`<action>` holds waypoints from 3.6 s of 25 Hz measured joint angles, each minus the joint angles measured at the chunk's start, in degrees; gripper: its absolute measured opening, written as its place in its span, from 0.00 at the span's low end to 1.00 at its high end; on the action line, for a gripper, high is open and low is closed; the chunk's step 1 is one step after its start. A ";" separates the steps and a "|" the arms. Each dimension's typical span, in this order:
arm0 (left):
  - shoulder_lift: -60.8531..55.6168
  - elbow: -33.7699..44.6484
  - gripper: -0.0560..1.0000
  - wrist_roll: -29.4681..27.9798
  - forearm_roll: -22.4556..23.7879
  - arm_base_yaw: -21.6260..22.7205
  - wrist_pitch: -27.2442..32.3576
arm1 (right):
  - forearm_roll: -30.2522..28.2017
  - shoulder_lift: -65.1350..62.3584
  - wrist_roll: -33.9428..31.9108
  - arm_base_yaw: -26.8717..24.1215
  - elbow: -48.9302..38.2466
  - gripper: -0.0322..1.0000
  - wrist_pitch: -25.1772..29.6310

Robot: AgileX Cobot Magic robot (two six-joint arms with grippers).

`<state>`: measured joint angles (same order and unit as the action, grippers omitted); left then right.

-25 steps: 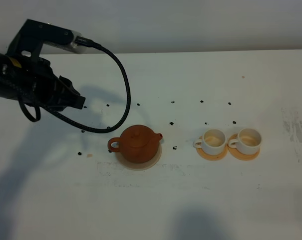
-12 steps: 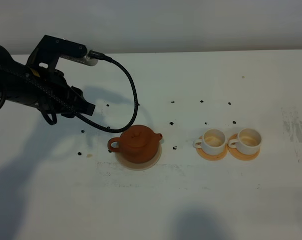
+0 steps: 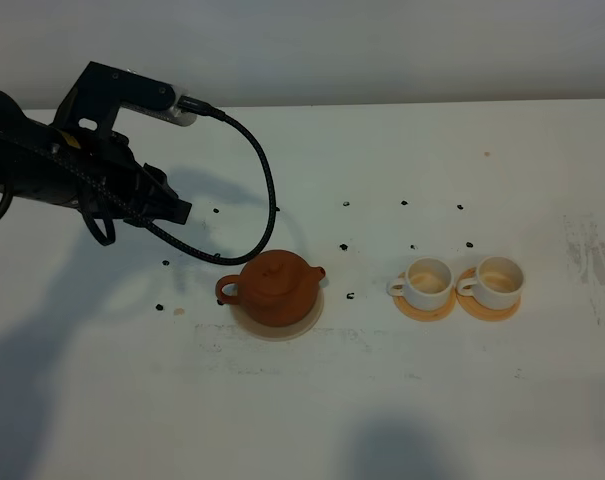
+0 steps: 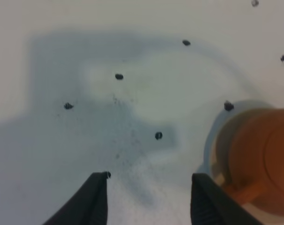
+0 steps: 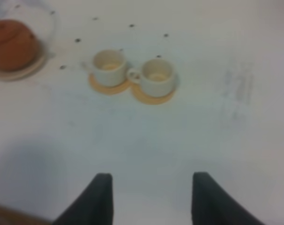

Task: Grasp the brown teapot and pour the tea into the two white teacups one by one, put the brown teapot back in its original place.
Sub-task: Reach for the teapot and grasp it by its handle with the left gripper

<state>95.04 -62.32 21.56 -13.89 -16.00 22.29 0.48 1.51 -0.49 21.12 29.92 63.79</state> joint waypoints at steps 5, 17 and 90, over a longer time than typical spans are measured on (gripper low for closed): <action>0.00 0.00 0.43 1.26 0.05 0.00 -0.34 | -0.13 -1.84 0.00 -10.92 -0.08 0.35 -0.09; 0.00 0.00 0.43 1.50 0.05 -0.02 -0.89 | -0.08 -1.89 0.00 -22.61 -0.08 0.25 -0.09; 18.71 -9.55 0.43 69.23 -17.41 2.77 18.78 | -0.07 -1.89 0.00 -22.61 -0.08 0.25 -0.09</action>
<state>113.74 -71.87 90.79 -31.30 -13.22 41.07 0.41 -0.38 -0.49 -1.49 29.84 63.70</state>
